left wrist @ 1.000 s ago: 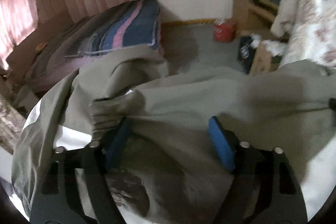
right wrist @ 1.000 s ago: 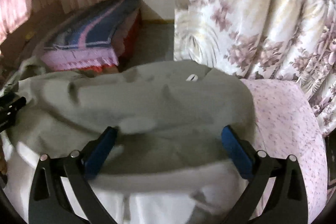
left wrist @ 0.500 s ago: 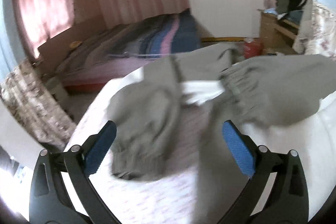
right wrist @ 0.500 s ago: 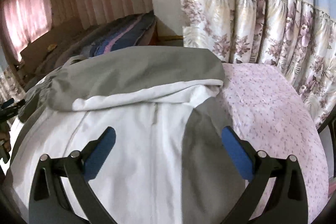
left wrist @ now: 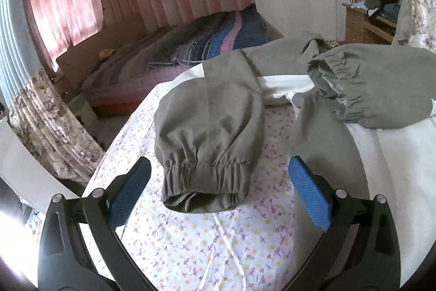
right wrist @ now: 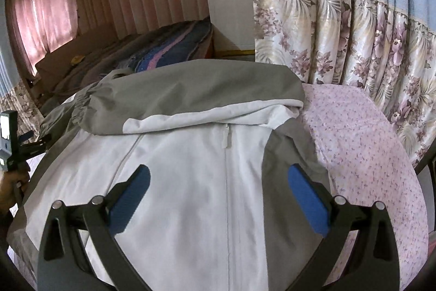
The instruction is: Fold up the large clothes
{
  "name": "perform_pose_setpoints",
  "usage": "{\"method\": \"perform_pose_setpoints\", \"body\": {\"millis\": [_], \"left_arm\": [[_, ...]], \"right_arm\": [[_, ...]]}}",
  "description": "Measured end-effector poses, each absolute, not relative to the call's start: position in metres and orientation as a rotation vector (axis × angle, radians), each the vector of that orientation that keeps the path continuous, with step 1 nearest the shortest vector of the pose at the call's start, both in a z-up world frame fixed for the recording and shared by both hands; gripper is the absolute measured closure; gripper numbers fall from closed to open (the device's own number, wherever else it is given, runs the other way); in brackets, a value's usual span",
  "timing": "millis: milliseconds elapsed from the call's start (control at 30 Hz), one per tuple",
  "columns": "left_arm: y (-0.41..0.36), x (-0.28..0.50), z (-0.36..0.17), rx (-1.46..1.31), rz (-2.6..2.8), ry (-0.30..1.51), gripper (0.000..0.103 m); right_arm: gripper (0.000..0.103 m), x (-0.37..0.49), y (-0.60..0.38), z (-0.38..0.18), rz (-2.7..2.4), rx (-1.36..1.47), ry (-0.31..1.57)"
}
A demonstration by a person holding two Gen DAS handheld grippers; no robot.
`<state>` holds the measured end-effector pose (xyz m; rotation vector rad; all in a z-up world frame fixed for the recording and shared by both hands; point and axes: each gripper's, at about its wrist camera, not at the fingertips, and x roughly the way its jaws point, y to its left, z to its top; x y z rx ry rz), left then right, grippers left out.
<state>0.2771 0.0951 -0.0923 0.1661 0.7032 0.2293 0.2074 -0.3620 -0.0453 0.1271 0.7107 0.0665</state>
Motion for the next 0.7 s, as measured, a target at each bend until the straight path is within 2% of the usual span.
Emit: {"method": "perform_pose_setpoints", "body": {"millis": [67, 167, 267, 333, 367, 400, 433, 533, 700], "left_arm": [[0.095, 0.282, -0.095, 0.166, 0.242, 0.715, 0.004], [0.095, 0.288, -0.099, 0.166, 0.240, 0.735, 0.014], [0.095, 0.294, -0.102, 0.162, 0.235, 0.760, 0.033], [0.099, 0.297, -0.103, 0.135, 0.224, 0.778, 0.053], [0.102, 0.299, -0.102, 0.117, 0.215, 0.786, 0.058], [0.103, 0.299, -0.101, 0.107, 0.211, 0.791, 0.071], [0.103, 0.299, -0.096, 0.103, 0.209, 0.792, 0.075], [0.096, 0.294, -0.068, 0.076, 0.163, 0.763, 0.084], [0.054, 0.279, 0.003, 0.004, 0.006, 0.670, 0.085]], "right_arm": [[0.002, 0.207, -0.362, -0.044, 0.068, 0.123, 0.711], [0.002, 0.209, -0.363, -0.042, 0.065, 0.121, 0.709], [0.002, 0.212, -0.364, -0.042, 0.070, 0.123, 0.711], [0.002, 0.214, -0.364, -0.043, 0.075, 0.118, 0.714], [0.002, 0.216, -0.364, -0.043, 0.078, 0.117, 0.716], [0.002, 0.217, -0.363, -0.043, 0.079, 0.116, 0.716], [0.002, 0.218, -0.363, -0.043, 0.081, 0.114, 0.717], [0.002, 0.223, -0.363, -0.040, 0.087, 0.108, 0.712], [0.002, 0.232, -0.365, -0.028, 0.098, 0.107, 0.683]]}}
